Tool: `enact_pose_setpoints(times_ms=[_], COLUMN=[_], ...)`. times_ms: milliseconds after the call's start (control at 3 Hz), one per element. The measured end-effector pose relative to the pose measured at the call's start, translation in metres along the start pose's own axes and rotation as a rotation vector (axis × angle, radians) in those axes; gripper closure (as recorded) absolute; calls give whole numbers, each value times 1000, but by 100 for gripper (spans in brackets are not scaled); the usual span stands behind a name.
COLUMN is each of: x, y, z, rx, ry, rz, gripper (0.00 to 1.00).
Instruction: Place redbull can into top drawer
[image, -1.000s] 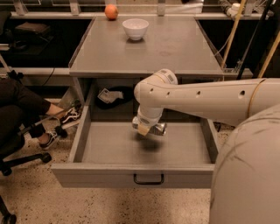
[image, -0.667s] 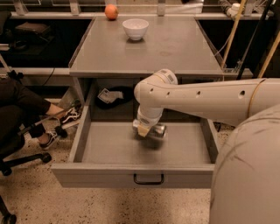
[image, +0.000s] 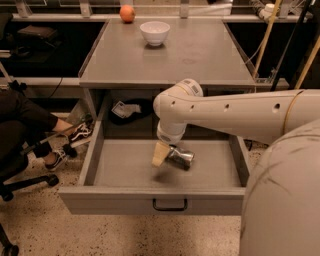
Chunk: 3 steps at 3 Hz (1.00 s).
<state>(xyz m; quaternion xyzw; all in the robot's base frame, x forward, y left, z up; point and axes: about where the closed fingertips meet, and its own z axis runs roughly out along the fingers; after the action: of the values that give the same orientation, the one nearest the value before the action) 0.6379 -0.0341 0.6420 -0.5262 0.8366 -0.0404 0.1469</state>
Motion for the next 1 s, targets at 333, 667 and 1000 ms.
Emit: enact_pose_setpoints(times_ms=[333, 667, 1000], x=[-3, -18, -29], y=[-4, -32, -62], z=[-8, -68, -177], rx=[11, 96, 220], ry=[-19, -24, -18], rz=[-3, 9, 70], gripper=[0, 0, 0])
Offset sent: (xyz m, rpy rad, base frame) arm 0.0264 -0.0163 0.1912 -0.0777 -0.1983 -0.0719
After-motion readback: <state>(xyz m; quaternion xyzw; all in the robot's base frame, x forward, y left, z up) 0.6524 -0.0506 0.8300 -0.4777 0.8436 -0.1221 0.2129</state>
